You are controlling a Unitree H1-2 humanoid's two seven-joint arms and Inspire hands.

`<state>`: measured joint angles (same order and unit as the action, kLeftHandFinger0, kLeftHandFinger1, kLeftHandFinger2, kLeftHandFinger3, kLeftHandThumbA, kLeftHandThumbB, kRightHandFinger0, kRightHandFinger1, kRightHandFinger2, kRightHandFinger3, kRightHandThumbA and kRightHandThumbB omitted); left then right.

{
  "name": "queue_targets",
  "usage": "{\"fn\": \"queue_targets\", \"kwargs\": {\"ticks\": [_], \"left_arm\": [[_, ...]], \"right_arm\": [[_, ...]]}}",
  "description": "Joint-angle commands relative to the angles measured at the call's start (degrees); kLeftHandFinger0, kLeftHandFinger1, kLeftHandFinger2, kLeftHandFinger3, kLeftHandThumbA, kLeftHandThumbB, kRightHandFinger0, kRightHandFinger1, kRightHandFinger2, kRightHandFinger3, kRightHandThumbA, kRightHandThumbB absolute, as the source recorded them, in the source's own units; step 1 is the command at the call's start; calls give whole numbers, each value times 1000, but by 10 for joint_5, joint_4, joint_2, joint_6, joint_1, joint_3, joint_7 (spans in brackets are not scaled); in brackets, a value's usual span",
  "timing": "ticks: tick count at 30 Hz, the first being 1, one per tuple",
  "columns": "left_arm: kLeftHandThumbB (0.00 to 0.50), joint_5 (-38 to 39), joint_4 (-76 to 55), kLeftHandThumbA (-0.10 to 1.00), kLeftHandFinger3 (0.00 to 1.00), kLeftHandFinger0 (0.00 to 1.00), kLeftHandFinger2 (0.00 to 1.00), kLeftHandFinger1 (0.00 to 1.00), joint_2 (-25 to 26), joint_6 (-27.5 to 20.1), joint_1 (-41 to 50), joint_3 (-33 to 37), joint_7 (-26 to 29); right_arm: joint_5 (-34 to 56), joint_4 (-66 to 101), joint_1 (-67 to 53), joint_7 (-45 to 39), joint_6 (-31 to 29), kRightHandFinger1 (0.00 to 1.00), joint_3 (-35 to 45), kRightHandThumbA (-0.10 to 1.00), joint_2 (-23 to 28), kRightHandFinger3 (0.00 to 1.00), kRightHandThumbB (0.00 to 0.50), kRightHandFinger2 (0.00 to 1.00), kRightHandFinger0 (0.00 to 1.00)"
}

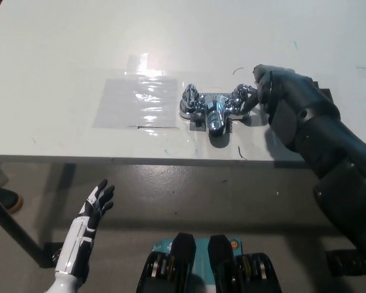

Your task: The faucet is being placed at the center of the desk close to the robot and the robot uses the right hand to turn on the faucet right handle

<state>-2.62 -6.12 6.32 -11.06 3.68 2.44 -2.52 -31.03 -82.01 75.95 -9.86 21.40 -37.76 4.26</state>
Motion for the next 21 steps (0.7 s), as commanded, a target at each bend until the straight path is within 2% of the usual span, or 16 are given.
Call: {"fn": "queue_targets", "kwargs": {"ticks": [1, 4, 5, 7, 9, 11, 14, 17, 21], "left_arm": [[380, 3, -11, 1000, 1000, 1000, 1000, 1000, 9, -27, 1, 1, -12], [377, 0, -12, 1000, 1000, 1000, 1000, 1000, 10, -30, 5, 2, -11], [374, 1, -10, 1000, 1000, 1000, 1000, 1000, 10, -33, 4, 2, -11], [369, 2, -7, 1000, 1000, 1000, 1000, 1000, 12, -38, 2, 2, -12], [368, 1, -6, 1000, 1000, 1000, 1000, 1000, 11, -39, 2, 2, -12], [353, 2, -8, 1000, 1000, 1000, 1000, 1000, 11, -39, 2, 3, -14], [373, 2, -10, 1000, 1000, 1000, 1000, 1000, 10, -32, 3, 2, -14], [373, 2, -10, 1000, 1000, 1000, 1000, 1000, 10, -33, 2, 1, -15], [364, 1, -16, 1000, 1000, 1000, 1000, 1000, 8, -27, 2, 1, -14]], "right_arm": [[-13, 7, 51, 118, 37, 1000, 15, 659, 27, 1000, 386, 1000, 1000], [-29, 4, 56, 102, 38, 1000, -1, 687, 28, 1000, 418, 1000, 1000], [-35, 4, 59, 93, 36, 1000, -8, 732, 29, 1000, 407, 1000, 1000], [-36, 3, 64, 86, 30, 1000, -10, 741, 32, 1000, 390, 1000, 1000], [-25, 5, 67, 91, 25, 1000, -2, 719, 36, 1000, 378, 1000, 1000], [-21, 5, 69, 98, 23, 1000, 3, 677, 40, 1000, 388, 1000, 1000], [-22, 7, 76, 96, 27, 1000, 4, 643, 42, 1000, 371, 1000, 1000], [-19, 8, 82, 98, 25, 1000, 9, 584, 45, 1000, 374, 1000, 1000], [-31, 7, 92, 83, 23, 1000, -3, 561, 49, 1000, 385, 1000, 1000]]}}
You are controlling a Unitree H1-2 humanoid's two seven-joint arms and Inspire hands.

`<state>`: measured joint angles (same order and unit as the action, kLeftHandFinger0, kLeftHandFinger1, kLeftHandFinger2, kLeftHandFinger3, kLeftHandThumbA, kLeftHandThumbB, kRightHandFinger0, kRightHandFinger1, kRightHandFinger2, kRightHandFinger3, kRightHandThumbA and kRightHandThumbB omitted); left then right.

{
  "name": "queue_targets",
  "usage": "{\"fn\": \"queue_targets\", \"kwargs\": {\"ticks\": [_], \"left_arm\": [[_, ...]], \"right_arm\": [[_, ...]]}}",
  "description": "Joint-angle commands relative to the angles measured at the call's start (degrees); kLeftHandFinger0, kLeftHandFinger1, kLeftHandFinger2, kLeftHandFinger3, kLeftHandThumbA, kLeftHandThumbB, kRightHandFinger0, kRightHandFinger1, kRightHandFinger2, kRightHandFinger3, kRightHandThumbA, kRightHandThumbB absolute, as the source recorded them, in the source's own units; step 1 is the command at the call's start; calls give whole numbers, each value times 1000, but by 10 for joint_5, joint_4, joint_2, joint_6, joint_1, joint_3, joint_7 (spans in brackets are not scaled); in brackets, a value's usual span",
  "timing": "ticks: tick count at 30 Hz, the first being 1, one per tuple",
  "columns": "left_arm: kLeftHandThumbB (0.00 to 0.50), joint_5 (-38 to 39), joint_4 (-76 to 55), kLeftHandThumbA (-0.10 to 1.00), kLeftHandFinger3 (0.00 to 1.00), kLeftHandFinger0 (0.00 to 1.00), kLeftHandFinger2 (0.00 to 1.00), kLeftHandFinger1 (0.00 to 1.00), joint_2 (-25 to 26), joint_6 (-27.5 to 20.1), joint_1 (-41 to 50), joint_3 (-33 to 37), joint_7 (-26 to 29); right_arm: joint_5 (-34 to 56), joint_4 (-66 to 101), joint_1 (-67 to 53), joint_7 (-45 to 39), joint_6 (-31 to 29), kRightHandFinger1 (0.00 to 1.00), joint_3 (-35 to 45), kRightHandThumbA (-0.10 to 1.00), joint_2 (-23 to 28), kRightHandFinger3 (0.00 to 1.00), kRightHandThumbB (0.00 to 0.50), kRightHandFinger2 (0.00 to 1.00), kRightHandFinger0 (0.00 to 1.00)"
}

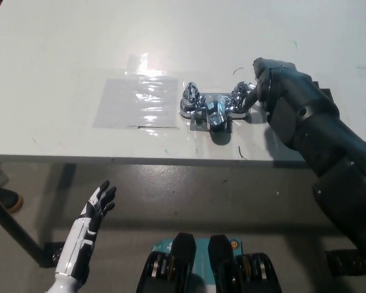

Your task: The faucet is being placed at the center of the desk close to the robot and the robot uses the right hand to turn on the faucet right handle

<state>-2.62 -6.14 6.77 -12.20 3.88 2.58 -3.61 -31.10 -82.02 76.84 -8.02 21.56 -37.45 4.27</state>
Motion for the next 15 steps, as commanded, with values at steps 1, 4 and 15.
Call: {"fn": "queue_targets", "kwargs": {"ticks": [1, 4, 15], "left_arm": [[365, -1, -14, 1000, 1000, 1000, 1000, 1000, 4, -17, 0, -1, -3], [376, -3, -8, 1000, 1000, 1000, 1000, 1000, 5, -23, -3, -2, -5], [385, 2, -17, 1000, 1000, 1000, 1000, 1000, 2, -5, -8, -1, -7]], "right_arm": [[-31, 8, 86, 60, 14, 1000, -7, 534, 53, 1000, 385, 1000, 1000], [-30, 9, 92, 41, -4, 1000, -11, 537, 63, 1000, 407, 1000, 1000], [-26, 8, 125, -79, -66, 1000, -25, 667, 98, 1000, 492, 1000, 1000]]}}
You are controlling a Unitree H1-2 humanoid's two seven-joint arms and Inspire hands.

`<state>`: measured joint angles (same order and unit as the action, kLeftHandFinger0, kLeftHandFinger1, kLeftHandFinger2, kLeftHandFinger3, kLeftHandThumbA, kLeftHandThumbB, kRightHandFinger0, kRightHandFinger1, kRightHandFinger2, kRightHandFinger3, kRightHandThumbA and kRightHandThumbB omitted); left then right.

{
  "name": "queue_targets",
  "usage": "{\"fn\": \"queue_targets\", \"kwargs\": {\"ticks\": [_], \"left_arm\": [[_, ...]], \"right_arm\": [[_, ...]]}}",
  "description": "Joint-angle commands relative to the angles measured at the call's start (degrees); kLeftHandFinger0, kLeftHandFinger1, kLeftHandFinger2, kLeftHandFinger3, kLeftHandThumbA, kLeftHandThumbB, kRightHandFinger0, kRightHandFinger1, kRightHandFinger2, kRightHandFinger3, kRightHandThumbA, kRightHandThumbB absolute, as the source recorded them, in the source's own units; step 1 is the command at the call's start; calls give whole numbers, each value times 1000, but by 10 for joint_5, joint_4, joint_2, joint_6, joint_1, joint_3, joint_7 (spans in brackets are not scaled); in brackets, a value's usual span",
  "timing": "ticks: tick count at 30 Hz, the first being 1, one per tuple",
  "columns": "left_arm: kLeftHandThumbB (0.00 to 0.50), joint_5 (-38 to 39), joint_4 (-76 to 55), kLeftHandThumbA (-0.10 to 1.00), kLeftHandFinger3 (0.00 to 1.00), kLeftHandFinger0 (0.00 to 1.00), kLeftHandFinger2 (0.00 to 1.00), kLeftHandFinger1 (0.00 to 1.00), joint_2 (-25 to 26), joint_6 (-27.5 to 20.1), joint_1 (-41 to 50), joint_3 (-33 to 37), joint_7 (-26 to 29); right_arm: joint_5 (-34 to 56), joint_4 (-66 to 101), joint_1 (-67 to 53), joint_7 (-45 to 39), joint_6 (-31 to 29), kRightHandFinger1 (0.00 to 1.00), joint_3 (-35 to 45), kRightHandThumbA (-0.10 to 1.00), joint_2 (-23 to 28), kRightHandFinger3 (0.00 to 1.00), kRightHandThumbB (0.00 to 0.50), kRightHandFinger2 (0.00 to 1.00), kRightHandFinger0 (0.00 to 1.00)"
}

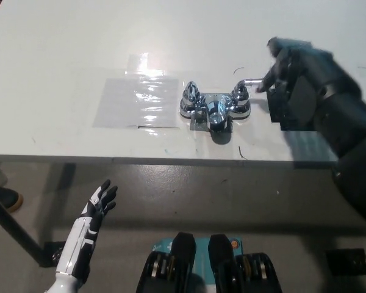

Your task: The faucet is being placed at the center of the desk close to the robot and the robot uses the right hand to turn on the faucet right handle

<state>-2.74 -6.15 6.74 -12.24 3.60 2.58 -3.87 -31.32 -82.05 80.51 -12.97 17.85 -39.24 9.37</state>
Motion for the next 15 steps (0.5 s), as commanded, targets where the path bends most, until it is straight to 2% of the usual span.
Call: {"fn": "queue_targets", "kwargs": {"ticks": [1, 8, 12, 15], "left_arm": [[387, 2, -17, 1000, 1000, 1000, 1000, 1000, 2, -4, -6, -1, -4], [380, -5, -10, 1000, 1000, 1000, 1000, 1000, 1, -14, -9, 0, -1], [373, -6, -9, 1000, 1000, 1000, 1000, 1000, 1, -14, -11, 2, -2], [359, -4, -6, 1000, 1000, 1000, 1000, 1000, 4, -18, -15, 2, -5]], "right_arm": [[-25, 7, 90, -38, -31, 1000, -10, 674, 49, 1000, 500, 1000, 1000], [-26, 10, 93, -49, -44, 1000, -11, 689, 64, 1000, 500, 1000, 1000], [-31, 8, 94, -72, -57, 1000, -18, 787, 68, 1000, 500, 1000, 1000], [-9, 20, 91, -84, -93, 1000, 5, 766, 75, 1000, 500, 1000, 1000]]}}
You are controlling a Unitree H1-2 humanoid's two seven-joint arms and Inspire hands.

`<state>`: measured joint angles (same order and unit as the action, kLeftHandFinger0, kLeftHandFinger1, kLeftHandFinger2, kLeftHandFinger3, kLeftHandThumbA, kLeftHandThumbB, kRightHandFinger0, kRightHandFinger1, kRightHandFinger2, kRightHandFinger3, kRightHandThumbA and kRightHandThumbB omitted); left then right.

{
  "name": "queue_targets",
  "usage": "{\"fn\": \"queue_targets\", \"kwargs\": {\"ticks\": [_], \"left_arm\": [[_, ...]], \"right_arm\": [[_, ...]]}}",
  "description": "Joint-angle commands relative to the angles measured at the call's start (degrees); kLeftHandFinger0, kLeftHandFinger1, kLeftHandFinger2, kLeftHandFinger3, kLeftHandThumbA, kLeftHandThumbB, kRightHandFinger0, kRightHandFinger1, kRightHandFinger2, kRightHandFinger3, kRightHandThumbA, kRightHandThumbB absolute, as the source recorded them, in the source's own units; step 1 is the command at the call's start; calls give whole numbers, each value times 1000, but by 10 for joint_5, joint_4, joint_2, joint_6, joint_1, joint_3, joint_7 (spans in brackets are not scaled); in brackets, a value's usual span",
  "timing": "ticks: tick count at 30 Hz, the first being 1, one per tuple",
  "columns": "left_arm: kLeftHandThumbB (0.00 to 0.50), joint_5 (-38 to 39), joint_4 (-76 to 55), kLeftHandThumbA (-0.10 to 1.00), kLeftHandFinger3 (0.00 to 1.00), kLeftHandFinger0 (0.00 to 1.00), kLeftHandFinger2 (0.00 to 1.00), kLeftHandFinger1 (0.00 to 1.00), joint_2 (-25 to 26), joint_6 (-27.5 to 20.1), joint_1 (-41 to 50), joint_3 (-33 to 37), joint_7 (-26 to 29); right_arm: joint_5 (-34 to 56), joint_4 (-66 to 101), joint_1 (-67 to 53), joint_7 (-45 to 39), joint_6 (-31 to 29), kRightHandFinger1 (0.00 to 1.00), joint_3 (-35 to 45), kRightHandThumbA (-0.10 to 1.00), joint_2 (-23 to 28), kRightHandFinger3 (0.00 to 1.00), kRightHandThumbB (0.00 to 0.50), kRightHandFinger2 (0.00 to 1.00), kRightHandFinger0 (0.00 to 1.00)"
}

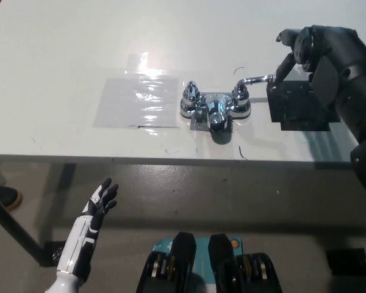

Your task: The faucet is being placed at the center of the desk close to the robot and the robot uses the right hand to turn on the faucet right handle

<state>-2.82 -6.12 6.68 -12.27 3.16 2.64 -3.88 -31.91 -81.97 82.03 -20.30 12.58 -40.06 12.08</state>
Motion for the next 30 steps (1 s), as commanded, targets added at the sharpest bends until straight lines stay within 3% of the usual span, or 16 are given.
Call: {"fn": "queue_targets", "kwargs": {"ticks": [1, 4, 6, 7, 8, 10, 11, 13, 14, 15, 18, 20, 23, 24, 26, 30], "left_arm": [[364, 1, -6, 1000, 1000, 1000, 1000, 1000, 4, -16, -12, 1, -6], [353, 2, -10, 1000, 1000, 1000, 1000, 1000, 7, -10, -17, 0, -7], [347, 6, -9, 1000, 1000, 1000, 1000, 1000, 9, -10, -21, -1, -10], [354, 3, -8, 1000, 1000, 1000, 1000, 1000, 9, -10, -21, -1, -9], [361, 3, -9, 1000, 1000, 1000, 1000, 1000, 9, -6, -22, -2, -9], [363, 5, -5, 1000, 1000, 1000, 1000, 1000, 9, -6, -26, -2, -9], [349, 2, -3, 1000, 1000, 1000, 1000, 1000, 10, -8, -27, -2, -9], [340, 0, -2, 1000, 1000, 1000, 1000, 1000, 10, -10, -27, -2, -8], [354, -2, -3, 1000, 1000, 1000, 1000, 1000, 10, -6, -28, -2, -7], [353, -2, -2, 1000, 1000, 1000, 1000, 1000, 9, -6, -31, -3, -6], [335, 6, -5, 1000, 1000, 1000, 1000, 1000, 10, 0, -31, -4, -9], [338, 13, -7, 1000, 1000, 1000, 1000, 1000, 9, 7, -31, -5, -11], [336, 19, -10, 1000, 1000, 1000, 1000, 1000, 9, 14, -32, -7, -12], [336, 26, -13, 1000, 1000, 1000, 1000, 1000, 9, 18, -30, -8, -13], [338, 35, -9, 1000, 1000, 1000, 1000, 1000, 11, 17, -31, -10, -16], [329, 33, 1, 1000, 1000, 1000, 1000, 1000, 15, 12, -42, -15, -14]], "right_arm": [[36, 31, 75, -44, -68, 1000, 49, 690, 53, 1000, 491, 1000, 1000], [108, 63, 77, -164, -98, 1000, 125, 679, 68, 1000, 497, 1000, 1000], [192, 111, 67, -292, -85, 1000, 196, 658, 89, 1000, 479, 1000, 1000], [232, 142, 58, -346, -48, 1000, 227, 663, 98, 1000, 497, 1000, 1000], [274, 196, 39, -402, -17, 1000, 249, 780, 113, 1000, 500, 1000, 1000], [318, 265, 17, -442, 54, 1000, 277, 693, 130, 1000, 500, 1000, 1000], [371, 359, -17, -471, 97, 1000, 298, 718, 149, 1000, 500, 1000, 1000], [403, 417, -39, -490, 101, 1000, 311, 779, 161, 1000, 500, 1000, 1000], [461, 494, -67, -496, 139, 1000, 340, 767, 175, 1000, 500, 1000, 1000], [487, 533, -78, -505, 143, 1000, 352, 865, 184, 1000, 500, 1000, 1000], [617, 655, -109, -467, 143, 1000, 388, 991, 225, 1000, 500, 1000, 1000], [678, 700, -124, -430, 143, 1000, 425, 1000, 240, 1000, 500, 1000, 1000], [791, 786, -169, -289, 143, 1000, 469, 1000, 275, 1000, 493, 1000, 1000], [858, 845, -203, -217, 143, 1000, 498, 1000, 298, 1000, 463, 1000, 1000], [846, 942, -238, -149, 143, 1000, 553, 1000, 303, 1000, 471, 1000, 1000], [809, 1087, -278, -97, 143, 1000, 663, 1000, 293, 1000, 470, 1000, 1000]]}}
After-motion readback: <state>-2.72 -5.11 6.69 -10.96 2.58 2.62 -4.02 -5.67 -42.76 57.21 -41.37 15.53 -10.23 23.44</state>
